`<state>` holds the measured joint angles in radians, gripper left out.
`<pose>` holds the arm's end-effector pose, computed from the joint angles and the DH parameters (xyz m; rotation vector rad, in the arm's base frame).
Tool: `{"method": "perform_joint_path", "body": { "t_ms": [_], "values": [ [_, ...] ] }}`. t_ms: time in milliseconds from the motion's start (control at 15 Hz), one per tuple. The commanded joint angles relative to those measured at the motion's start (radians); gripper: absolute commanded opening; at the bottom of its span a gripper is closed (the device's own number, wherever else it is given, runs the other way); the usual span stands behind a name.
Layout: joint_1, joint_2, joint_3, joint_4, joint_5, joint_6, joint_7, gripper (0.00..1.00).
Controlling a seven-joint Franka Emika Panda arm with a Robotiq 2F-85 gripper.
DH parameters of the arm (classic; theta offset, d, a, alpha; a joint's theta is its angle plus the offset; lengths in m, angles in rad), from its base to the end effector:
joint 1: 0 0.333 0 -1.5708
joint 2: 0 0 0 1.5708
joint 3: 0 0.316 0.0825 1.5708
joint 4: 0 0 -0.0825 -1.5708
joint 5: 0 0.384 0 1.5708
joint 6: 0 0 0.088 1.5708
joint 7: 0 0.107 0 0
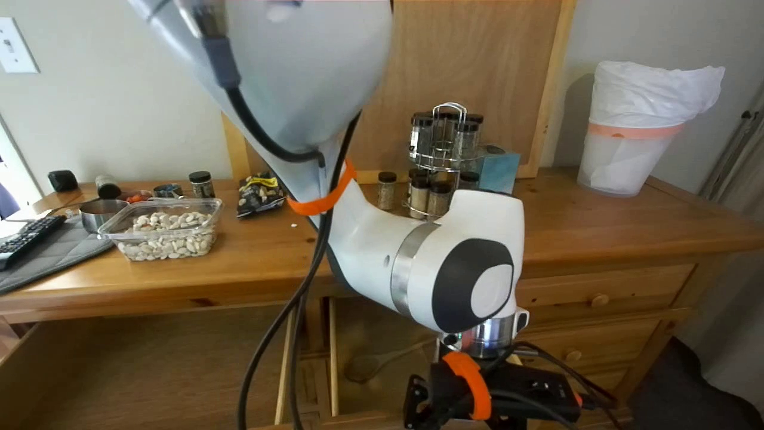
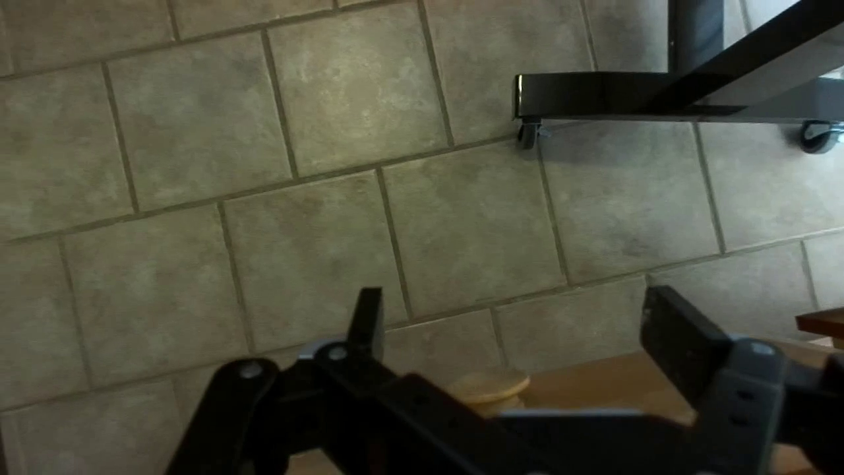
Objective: Close the drawer
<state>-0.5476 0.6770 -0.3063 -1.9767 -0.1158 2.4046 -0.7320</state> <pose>0.3783 -0.4407 0.1192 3.0703 0.0245 -0.5377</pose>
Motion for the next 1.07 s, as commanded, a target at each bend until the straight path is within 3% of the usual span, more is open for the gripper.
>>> {"method": "perform_joint_path", "body": {
  "t_ms": [0,533,1000],
  "values": [
    [-0.017,0.105,0.010,0.079,-0.058,0.073,0.009,1.00],
    [-0.037,0.234,0.045,0.130,-0.133,0.282,-0.053,1.00],
    [-0.163,0.232,0.175,0.125,-0.092,0.316,-0.218,1.00]
  ]
}}
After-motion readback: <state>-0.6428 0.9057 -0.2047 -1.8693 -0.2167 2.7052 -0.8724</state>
